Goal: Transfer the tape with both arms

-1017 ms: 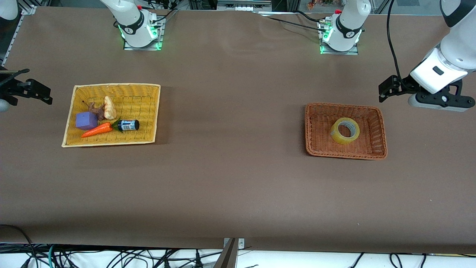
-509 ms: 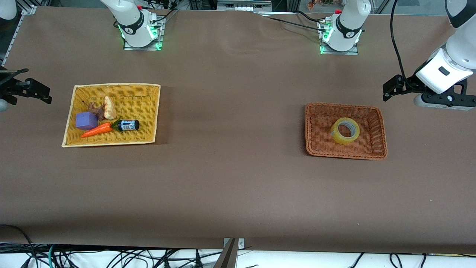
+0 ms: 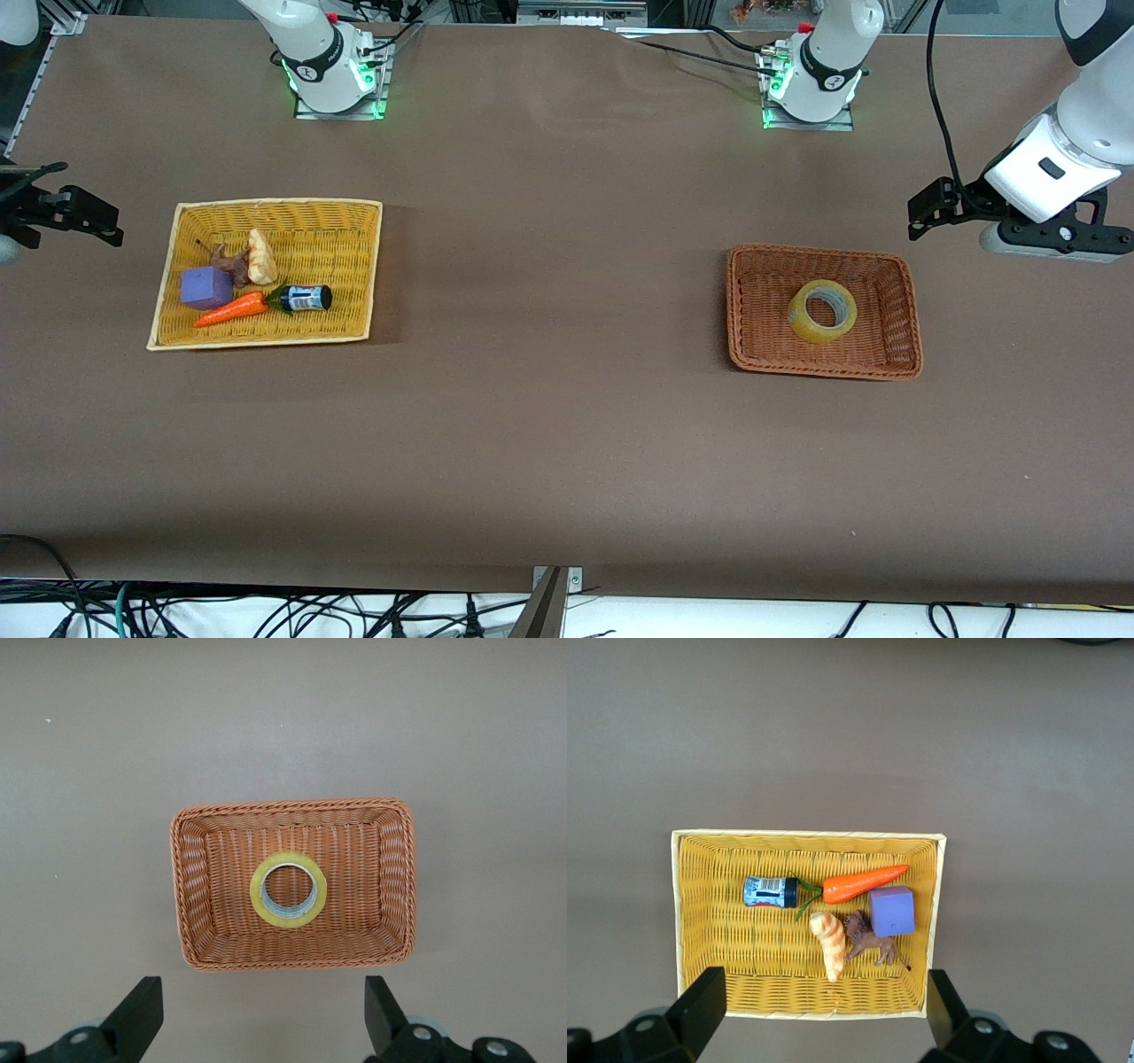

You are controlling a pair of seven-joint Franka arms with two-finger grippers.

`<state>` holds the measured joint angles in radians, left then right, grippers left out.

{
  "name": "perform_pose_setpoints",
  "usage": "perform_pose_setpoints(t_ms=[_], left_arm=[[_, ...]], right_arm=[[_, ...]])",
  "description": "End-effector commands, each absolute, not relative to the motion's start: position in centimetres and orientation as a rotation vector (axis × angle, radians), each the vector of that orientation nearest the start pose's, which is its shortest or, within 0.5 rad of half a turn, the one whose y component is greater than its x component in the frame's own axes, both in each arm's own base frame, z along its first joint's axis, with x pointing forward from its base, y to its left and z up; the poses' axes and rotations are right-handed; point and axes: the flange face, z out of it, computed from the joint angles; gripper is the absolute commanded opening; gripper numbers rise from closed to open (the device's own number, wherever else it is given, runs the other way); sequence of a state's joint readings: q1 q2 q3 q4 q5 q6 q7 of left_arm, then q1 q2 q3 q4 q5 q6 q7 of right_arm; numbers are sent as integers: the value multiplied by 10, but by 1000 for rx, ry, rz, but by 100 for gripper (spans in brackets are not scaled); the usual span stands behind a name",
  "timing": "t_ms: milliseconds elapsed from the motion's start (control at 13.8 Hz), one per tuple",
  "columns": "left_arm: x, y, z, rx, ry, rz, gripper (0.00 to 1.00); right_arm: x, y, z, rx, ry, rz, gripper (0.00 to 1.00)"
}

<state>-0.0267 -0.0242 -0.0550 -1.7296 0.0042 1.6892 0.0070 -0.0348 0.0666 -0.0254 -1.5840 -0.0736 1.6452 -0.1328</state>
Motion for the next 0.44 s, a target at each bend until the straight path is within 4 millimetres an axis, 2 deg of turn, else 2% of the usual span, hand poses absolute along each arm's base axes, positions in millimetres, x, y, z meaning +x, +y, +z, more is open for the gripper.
perform_pose_setpoints(t_ms=[0,363], left_arm=[[549,-46,575,-3159,129,30,100],[549,-45,574,-3159,134,33,100]], right_arm=[[575,-41,597,-3198,-150,20,100],[575,-42,596,-3202,-150,28,100]])
